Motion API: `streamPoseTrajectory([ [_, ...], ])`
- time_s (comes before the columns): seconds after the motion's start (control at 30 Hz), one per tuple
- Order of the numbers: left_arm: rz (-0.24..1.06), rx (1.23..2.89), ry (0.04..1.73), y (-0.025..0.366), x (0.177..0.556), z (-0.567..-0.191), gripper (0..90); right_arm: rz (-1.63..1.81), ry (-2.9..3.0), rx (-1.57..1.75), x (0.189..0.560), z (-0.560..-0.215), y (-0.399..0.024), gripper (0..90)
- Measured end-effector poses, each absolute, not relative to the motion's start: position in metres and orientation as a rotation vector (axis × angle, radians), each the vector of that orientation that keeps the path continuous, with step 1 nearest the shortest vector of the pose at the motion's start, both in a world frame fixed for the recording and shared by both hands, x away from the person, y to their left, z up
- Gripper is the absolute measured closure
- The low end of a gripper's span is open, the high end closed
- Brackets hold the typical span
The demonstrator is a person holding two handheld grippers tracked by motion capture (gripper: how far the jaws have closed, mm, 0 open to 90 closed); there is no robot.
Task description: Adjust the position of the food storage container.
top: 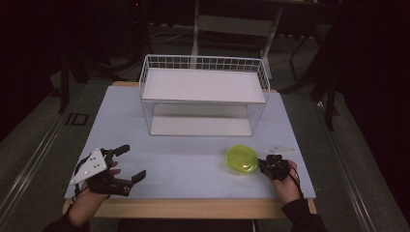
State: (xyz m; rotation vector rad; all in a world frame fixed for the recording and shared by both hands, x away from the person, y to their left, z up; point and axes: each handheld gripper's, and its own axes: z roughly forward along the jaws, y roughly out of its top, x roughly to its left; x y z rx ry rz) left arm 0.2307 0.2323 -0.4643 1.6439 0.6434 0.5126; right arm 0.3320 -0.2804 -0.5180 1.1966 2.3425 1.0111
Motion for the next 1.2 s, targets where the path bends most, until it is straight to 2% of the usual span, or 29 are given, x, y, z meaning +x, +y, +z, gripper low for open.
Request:
streamPoseTrajectory([
  [1.2,0.496,1.651,0.633,0.23,0.23,-0.464,2.0,1.031,2.542,0.979,0.329,-0.519,-0.187,89.9],
])
